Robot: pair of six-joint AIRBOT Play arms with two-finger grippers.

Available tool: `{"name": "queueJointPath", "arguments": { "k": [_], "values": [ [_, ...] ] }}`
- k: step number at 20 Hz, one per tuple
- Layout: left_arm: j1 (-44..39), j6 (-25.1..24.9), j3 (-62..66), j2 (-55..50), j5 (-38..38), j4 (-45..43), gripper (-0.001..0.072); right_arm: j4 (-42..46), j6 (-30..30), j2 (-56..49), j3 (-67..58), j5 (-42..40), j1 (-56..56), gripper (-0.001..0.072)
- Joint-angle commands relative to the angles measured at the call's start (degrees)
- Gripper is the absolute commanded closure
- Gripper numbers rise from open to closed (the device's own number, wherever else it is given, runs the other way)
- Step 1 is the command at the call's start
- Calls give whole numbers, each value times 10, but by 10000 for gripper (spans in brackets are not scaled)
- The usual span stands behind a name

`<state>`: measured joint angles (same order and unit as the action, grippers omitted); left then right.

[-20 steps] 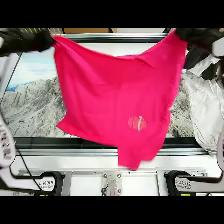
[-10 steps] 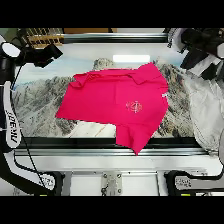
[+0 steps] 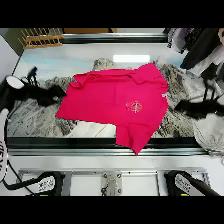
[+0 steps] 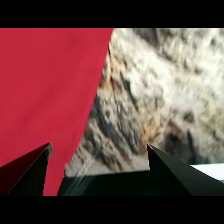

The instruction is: Fold the clothes and pants, and hang the long-sleeved shirts on hangers.

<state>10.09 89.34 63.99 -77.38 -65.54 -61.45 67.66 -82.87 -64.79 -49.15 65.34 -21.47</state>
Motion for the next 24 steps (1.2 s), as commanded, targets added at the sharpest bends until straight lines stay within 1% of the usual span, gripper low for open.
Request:
{"name": "queueJointPath", "arguments": {
  "k": [1, 3, 6, 12, 13, 14, 15, 16, 17, 20, 21, 22, 24],
  "values": [
    [-16, 0, -156, 61, 33, 2, 34, -96, 11, 27, 180, -40, -19, 60],
    [-27, 0, -191, 78, 50, 2, 34, -158, 33, 24, 222, -101, -10, 61],
    [-39, 0, -204, 85, 63, 1, 34, -210, 37, 6, 230, -151, 31, 61],
    [-38, 1, -204, 85, 83, 1, 34, -244, 36, -23, 230, -240, 136, 63],
    [-38, 2, -204, 85, 89, 1, 34, -244, 36, -23, 229, -251, 143, 81],
    [-38, 8, -205, 85, 98, 1, 34, -244, 36, -23, 229, -256, 146, 268],
    [-38, 24, -204, 85, 111, 0, 34, -244, 36, -23, 229, -257, 146, 473],
    [-37, 43, -205, 85, 127, -1, 34, -243, 36, -22, 229, -257, 146, 628],
    [-33, 64, -205, 85, 145, 0, 34, -243, 36, -22, 229, -257, 146, 701],
    [-7, 139, -205, 77, 195, 0, 35, -242, 36, -22, 229, -257, 146, 702],
    [4, 154, -205, 69, 199, 0, 35, -242, 36, -22, 229, -257, 146, 702],
    [12, 164, -205, 57, 199, 0, 34, -242, 36, -22, 229, -257, 146, 702],
    [23, 168, -205, 32, 196, 2, 34, -242, 36, -22, 229, -257, 146, 702]
  ]
}}
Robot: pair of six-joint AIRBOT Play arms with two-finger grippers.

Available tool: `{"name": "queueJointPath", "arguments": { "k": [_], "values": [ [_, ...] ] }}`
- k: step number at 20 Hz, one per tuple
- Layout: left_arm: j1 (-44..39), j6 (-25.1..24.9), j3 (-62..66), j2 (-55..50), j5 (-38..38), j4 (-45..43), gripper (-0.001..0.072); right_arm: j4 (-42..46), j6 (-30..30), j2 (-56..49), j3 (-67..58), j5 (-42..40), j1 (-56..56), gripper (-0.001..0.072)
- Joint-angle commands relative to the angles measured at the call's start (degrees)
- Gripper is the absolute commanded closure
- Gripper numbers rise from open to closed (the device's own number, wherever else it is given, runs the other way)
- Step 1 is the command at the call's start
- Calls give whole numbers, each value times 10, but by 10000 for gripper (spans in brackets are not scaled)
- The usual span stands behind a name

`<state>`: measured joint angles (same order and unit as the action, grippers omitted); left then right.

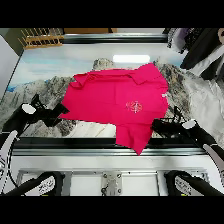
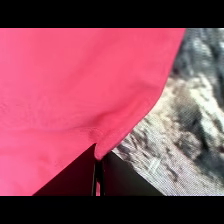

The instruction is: Fold the clothes and pants, and hang the long-sleeved shirts on hangers.

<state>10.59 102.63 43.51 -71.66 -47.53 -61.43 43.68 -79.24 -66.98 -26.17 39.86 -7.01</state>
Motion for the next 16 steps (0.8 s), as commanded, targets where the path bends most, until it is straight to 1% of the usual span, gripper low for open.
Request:
{"name": "queueJointPath", "arguments": {
  "k": [1, 4, 7, 9, 14, 15, 16],
  "values": [
    [19, 42, 0, -37, 16, 2, 34, -2, 0, 0, 0, -2, 1, 702],
    [17, 54, 0, -63, 24, 6, 34, -2, 0, 0, 0, -2, 1, 702],
    [14, 56, 0, -73, 65, 33, 35, -3, 0, 0, 0, -5, 1, 702],
    [14, 81, 0, -80, 94, 32, 34, -4, 0, 0, 0, -4, 1, 701],
    [-7, 82, 0, -93, 134, 45, 37, -4, 0, 0, 0, -7, 1, 702],
    [-16, 82, 0, -93, 145, 46, 149, -4, 0, 0, 0, -8, 1, 701],
    [-22, 82, 1, -93, 149, 44, 402, -4, 0, 0, 0, -9, 1, 702]
  ]
}}
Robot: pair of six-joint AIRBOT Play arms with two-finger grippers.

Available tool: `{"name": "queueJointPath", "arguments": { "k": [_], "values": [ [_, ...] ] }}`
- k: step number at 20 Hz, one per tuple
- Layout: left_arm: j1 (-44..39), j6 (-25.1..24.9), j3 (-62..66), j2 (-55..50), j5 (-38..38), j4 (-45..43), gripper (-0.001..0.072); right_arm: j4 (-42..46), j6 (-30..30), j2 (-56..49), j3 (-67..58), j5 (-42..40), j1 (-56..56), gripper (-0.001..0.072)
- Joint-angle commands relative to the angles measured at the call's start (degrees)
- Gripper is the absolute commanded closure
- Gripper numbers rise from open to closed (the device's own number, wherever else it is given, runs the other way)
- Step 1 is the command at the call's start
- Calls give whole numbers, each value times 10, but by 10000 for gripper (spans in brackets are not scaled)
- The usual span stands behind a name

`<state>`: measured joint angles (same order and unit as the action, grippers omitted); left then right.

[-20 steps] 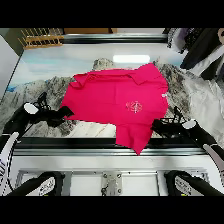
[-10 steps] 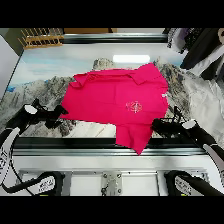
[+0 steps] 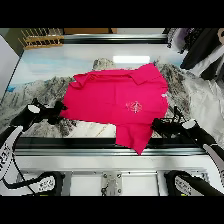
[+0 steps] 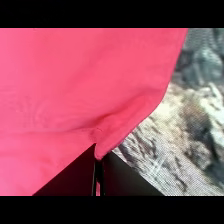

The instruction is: Fold the clothes and pants, and hang the long-sleeved shirts on hangers.

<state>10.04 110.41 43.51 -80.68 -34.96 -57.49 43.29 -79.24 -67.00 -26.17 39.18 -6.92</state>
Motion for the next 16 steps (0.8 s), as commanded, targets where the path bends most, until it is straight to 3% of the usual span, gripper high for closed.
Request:
{"name": "queueJointPath", "arguments": {
  "k": [1, 2, 3, 7, 12, 16],
  "values": [
    [-17, 4, 1, -2, 25, 5, 589, 0, 0, 0, -2, -3, 0, 702],
    [-17, 4, 1, -1, 24, 5, 687, 0, 0, 0, -3, -4, 0, 702],
    [-17, 4, 1, 4, 26, 5, 700, 3, 0, 0, -8, -4, -1, 702],
    [1, -25, 13, 89, 23, 5, 700, 66, 0, 18, -96, 28, -1, 703],
    [16, -86, 169, 261, -24, 5, 700, 152, 0, 91, -377, 124, -1, 703],
    [16, -102, 319, 392, -24, 1, 700, 156, 0, 160, -597, 126, -1, 702]
  ]
}}
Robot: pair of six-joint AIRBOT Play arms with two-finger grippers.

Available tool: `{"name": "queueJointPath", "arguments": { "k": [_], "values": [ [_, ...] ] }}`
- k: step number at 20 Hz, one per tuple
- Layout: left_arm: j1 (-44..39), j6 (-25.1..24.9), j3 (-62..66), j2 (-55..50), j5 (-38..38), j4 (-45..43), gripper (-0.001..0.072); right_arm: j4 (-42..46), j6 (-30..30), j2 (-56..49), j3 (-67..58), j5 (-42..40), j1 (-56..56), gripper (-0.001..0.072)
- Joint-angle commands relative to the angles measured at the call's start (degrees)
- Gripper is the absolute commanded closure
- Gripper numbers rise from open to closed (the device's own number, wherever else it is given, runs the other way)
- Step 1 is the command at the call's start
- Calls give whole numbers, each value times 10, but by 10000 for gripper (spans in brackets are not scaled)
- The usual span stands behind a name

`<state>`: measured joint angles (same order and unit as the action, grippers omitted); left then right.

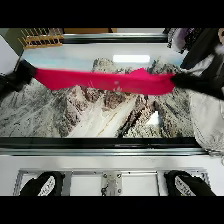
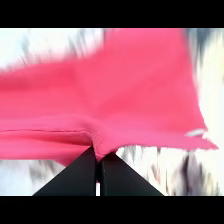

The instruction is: Fold the clothes and pants, and hang the long-sleeved shirts on hangers.

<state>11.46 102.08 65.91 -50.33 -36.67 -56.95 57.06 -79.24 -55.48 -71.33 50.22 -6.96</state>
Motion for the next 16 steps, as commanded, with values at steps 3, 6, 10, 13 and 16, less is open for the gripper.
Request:
{"name": "queueJointPath", "arguments": {
  "k": [3, 6, 10, 13, 16],
  "values": [
    [2, -19, 161, 170, -4, -5, 699, 19, 0, 104, -236, 5, 0, 703],
    [2, -20, 200, 236, -3, -5, 700, 19, 0, 172, -252, -17, 0, 702],
    [2, -20, 212, 295, -7, -5, 700, 19, -5, 235, -252, -21, 0, 703],
    [2, -20, 212, 286, -55, -5, 700, 19, -37, 237, -252, -6, 0, 703],
    [2, -19, 212, 218, -164, -5, 700, 19, -84, 186, -252, 75, 0, 703]
  ]
}}
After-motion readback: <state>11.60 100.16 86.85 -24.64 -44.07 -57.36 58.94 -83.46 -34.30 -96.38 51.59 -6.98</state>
